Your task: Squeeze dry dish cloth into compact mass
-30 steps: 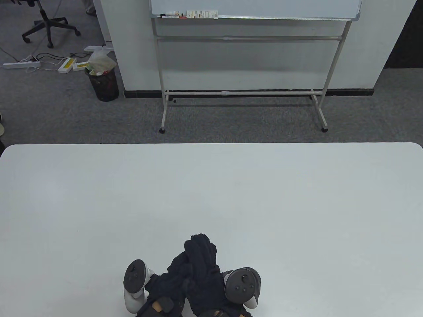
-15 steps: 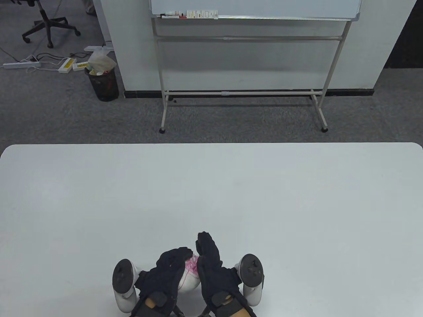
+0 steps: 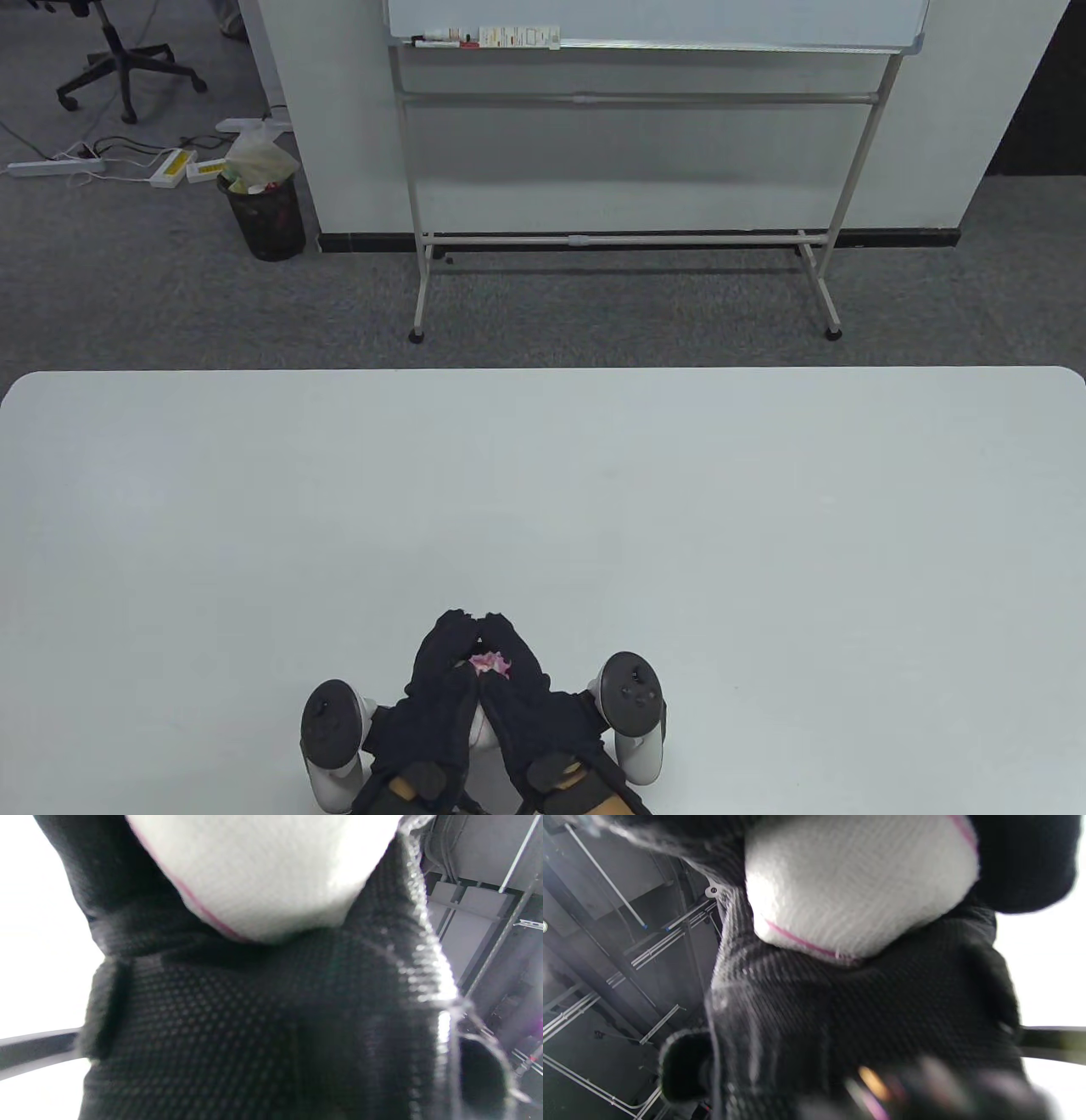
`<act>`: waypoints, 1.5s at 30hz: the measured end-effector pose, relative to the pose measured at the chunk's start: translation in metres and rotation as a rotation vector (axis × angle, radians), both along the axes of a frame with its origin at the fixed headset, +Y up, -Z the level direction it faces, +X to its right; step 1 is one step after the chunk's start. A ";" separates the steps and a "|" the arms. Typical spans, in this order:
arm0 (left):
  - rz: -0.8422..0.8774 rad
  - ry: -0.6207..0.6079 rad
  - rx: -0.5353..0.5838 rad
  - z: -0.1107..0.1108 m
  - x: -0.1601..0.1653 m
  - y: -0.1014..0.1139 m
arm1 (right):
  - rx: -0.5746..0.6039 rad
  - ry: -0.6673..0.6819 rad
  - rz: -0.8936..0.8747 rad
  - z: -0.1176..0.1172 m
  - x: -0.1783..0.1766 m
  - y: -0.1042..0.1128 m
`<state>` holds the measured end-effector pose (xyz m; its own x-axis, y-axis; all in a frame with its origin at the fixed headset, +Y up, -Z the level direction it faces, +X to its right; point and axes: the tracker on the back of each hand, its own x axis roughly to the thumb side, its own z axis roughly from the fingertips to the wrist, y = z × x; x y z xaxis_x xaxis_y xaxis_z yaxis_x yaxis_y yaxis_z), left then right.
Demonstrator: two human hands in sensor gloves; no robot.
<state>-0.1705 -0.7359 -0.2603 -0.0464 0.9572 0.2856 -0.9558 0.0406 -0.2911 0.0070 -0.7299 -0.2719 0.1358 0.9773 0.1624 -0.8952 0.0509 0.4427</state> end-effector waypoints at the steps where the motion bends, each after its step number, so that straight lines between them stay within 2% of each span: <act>1: 0.006 -0.011 -0.002 0.000 0.001 0.000 | -0.007 0.000 0.000 -0.001 0.001 0.000; 4: 0.000 -0.037 -0.012 0.000 0.004 -0.001 | -0.005 -0.001 0.005 -0.002 0.004 0.002; 7: 0.035 -0.089 -0.031 0.000 0.007 0.001 | 0.070 -0.120 0.004 -0.003 0.012 0.012; 9: 0.043 -0.094 -0.041 0.000 0.011 -0.001 | 0.180 -0.190 0.064 0.001 0.015 0.019; 12: 0.054 -0.121 -0.035 -0.001 0.012 0.000 | 0.408 -0.317 0.212 0.009 0.017 0.029; 13: 0.057 -0.123 -0.033 0.000 0.012 0.000 | 0.436 -0.306 0.235 0.010 0.016 0.029; 14: 0.062 -0.122 -0.027 0.000 0.012 0.001 | 0.432 -0.281 0.232 0.010 0.014 0.028; 17: 0.083 -0.110 -0.013 0.000 0.006 0.002 | 0.277 -0.089 0.133 0.007 0.004 0.015; 21: 0.111 -0.090 -0.008 -0.002 -0.003 0.004 | 0.179 0.004 0.052 0.005 -0.004 0.005; 29: 0.096 -0.097 0.005 0.000 0.000 0.003 | 0.132 0.034 0.031 0.008 -0.008 0.001; 31: 0.092 -0.188 0.007 0.005 0.010 0.008 | 0.101 0.088 0.032 0.014 -0.014 -0.001; 33: 0.037 -0.220 0.034 0.011 0.013 0.013 | 0.099 0.110 0.025 0.018 -0.019 -0.001; 42: 0.019 -0.194 0.050 0.011 0.008 0.014 | 0.050 0.130 0.024 0.017 -0.024 -0.003; 45: -0.043 -0.171 0.067 0.011 0.010 0.016 | 0.046 0.085 0.065 0.016 -0.020 -0.002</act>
<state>-0.1609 -0.7200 -0.2497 -0.0596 0.9386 0.3398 -0.8896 0.1045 -0.4446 -0.0126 -0.7323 -0.2564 0.0873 0.9764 0.1974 -0.8549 -0.0283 0.5181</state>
